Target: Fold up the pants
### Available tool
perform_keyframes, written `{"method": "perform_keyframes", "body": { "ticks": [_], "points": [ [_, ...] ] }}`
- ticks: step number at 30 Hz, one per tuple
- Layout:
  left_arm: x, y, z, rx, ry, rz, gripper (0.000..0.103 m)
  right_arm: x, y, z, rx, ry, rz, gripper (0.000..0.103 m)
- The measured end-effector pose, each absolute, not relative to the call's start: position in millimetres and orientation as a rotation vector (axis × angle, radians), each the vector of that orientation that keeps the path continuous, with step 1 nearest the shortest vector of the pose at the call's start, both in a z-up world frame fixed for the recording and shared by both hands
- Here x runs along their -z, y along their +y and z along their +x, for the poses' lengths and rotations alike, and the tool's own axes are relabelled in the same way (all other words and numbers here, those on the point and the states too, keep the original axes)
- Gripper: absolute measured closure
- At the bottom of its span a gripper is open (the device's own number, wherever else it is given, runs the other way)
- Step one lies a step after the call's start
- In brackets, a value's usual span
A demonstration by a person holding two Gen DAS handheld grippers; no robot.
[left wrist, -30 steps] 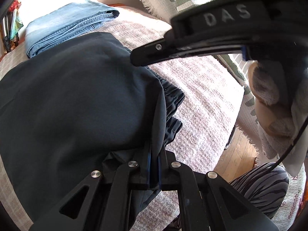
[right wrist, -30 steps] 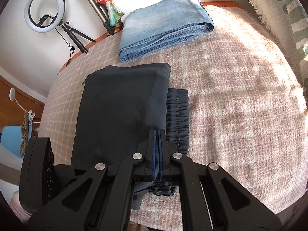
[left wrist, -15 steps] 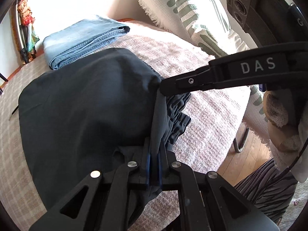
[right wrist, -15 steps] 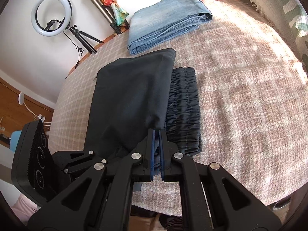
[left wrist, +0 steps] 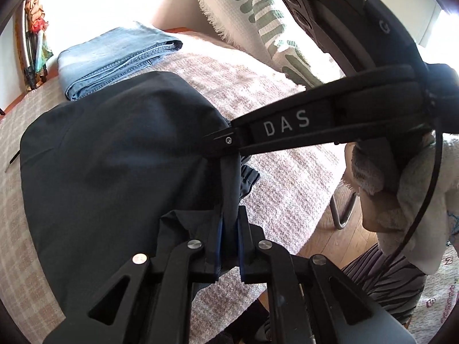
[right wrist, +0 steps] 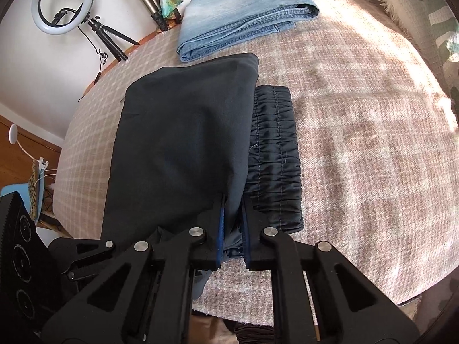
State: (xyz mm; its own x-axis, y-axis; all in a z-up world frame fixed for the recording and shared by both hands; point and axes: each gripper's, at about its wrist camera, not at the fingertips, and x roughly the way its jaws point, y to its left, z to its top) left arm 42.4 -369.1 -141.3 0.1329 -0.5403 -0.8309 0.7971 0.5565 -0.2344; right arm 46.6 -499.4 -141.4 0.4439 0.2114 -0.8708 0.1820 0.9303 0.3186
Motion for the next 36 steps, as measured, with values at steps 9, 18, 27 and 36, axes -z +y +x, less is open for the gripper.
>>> {"method": "perform_keyframes", "body": {
  "ticks": [9, 18, 27, 36],
  "points": [
    [124.4, -334.0, 39.5, 0.961, 1.039, 0.323, 0.091, 138.4, -515.3, 52.6, 0.047, 1.088, 0.330, 0.099],
    [115.6, -283.2, 62.0, 0.882, 0.987, 0.350, 0.091, 92.3, -490.2, 7.6, -0.032, 0.930, 0.282, 0.054],
    [97.9, -241.2, 127.2, 0.776, 0.915, 0.296, 0.091, 125.7, -459.4, 12.7, -0.100, 0.971, 0.346, 0.054],
    [113.0, -255.4, 191.7, 0.785, 0.996, 0.193, 0.091, 148.4, -451.8, 15.1, 0.038, 1.068, 0.106, 0.056]
  ]
}}
